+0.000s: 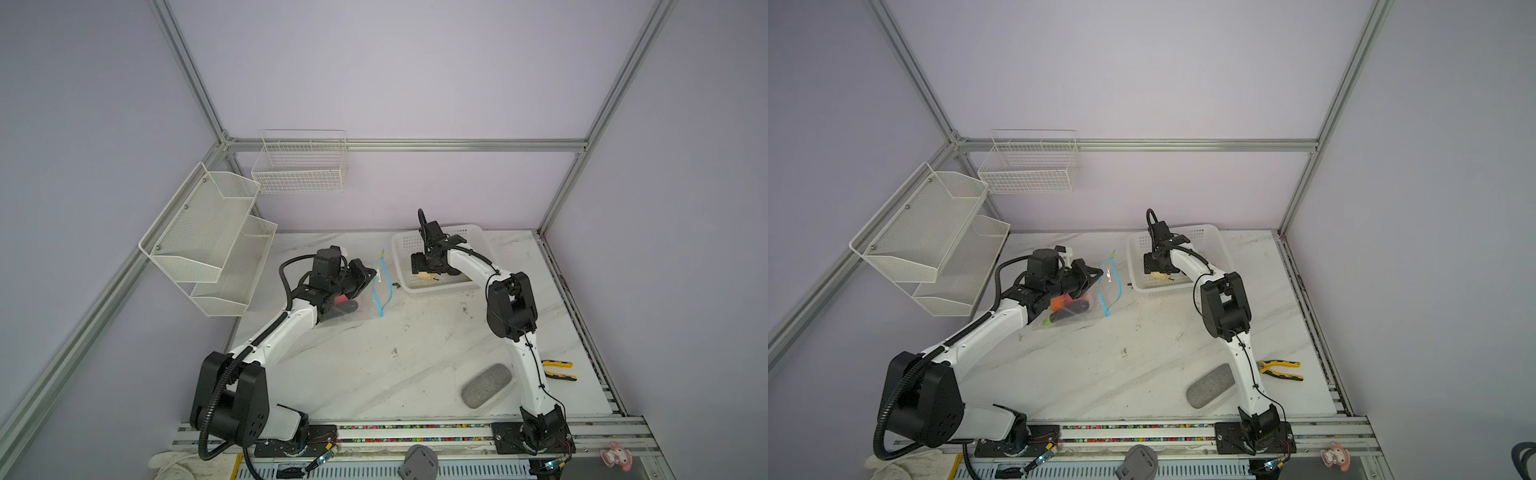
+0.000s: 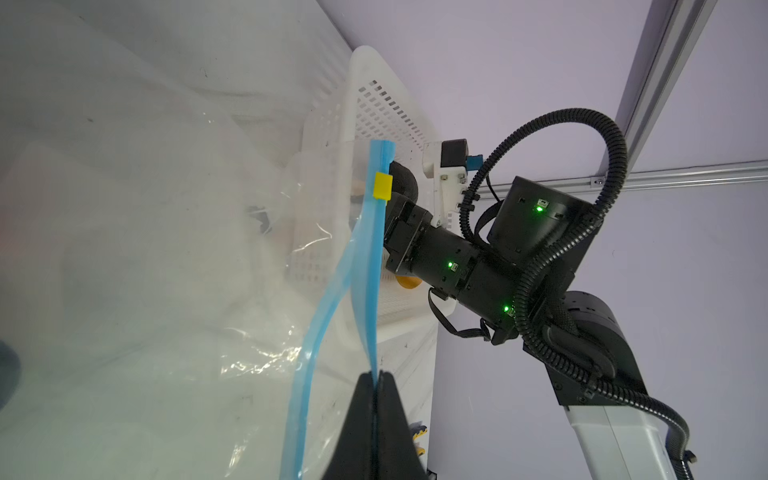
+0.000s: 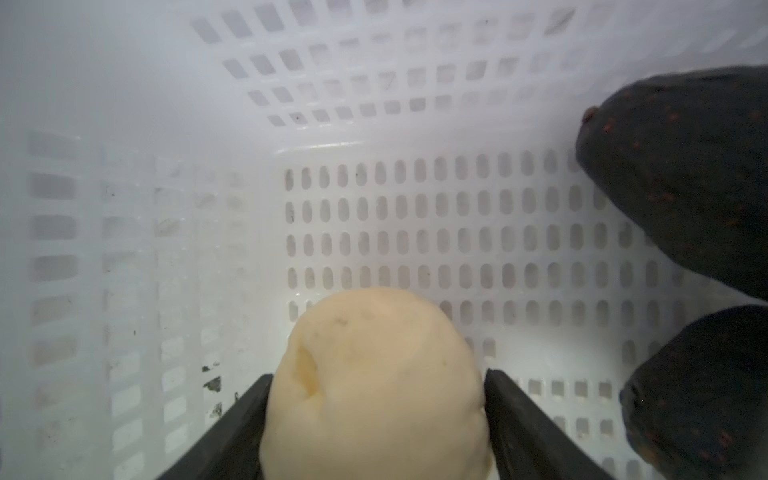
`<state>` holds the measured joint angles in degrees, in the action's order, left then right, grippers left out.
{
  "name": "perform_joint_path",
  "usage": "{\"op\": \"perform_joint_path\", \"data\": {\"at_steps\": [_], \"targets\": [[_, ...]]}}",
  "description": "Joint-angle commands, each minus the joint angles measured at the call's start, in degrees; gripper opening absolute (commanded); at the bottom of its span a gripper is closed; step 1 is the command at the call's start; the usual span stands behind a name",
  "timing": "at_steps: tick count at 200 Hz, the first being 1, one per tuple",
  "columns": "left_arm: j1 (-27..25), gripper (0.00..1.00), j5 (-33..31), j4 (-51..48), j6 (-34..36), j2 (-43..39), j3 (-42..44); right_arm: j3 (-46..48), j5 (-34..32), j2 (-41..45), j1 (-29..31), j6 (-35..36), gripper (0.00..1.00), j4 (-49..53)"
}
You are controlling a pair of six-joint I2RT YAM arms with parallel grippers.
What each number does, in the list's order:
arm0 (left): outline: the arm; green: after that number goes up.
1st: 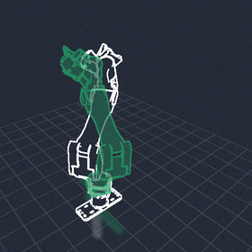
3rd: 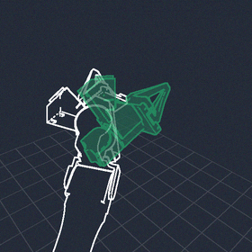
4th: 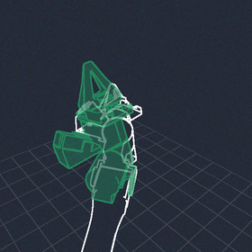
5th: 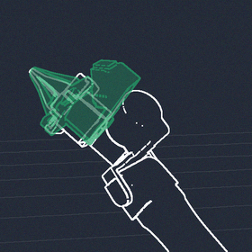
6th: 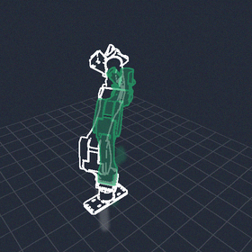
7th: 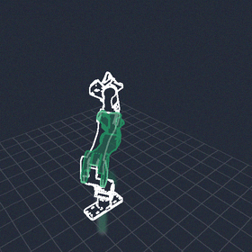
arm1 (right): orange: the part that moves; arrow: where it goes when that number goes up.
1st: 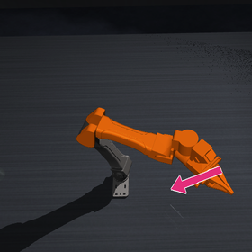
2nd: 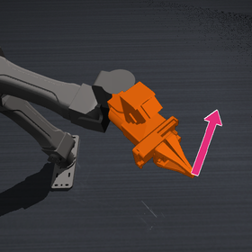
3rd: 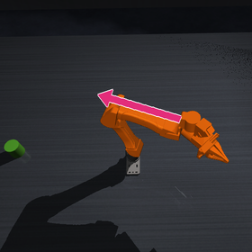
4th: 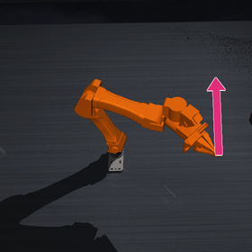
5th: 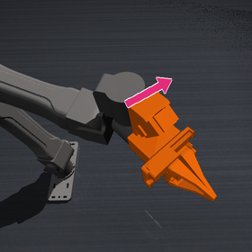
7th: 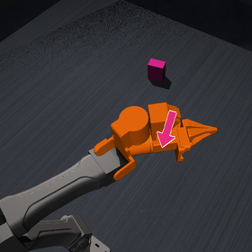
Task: Place the food in the zip-top bag and seal the zipper
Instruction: 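Lower the right gripper into the basket and close on the cream dough ball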
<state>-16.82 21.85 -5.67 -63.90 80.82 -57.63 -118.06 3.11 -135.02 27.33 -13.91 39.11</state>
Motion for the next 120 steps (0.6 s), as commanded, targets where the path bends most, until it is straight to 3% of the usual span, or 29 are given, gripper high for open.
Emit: {"op": "perform_joint_path", "data": {"at_steps": [1, 57, 96, 120], "targets": [[0.46, 0.0, 0.42, 0.42, 1.06, -0.31, -1.92, 2.68, 2.92, 3.15, 0.29, -0.64, 0.79, -0.16], [0.47, 0.0, 0.35, 0.65, 1.06, -0.55, -1.17, 5.5, 6.07, 4.97, 0.35, -0.07, 0.82, -0.84], [0.49, 0.0, 0.31, 0.63, 1.23, -1.1, -1.1, 1.66, -2.34, 3.29, 0.67, 5.02, 0.86, 3.57], [0.42, 0.0, 0.04, 0.2, 1.5, -1.53, -0.88, 0.8, -4.0, 2.13, 0.71, 10.11, 0.92, 4.84]]}}
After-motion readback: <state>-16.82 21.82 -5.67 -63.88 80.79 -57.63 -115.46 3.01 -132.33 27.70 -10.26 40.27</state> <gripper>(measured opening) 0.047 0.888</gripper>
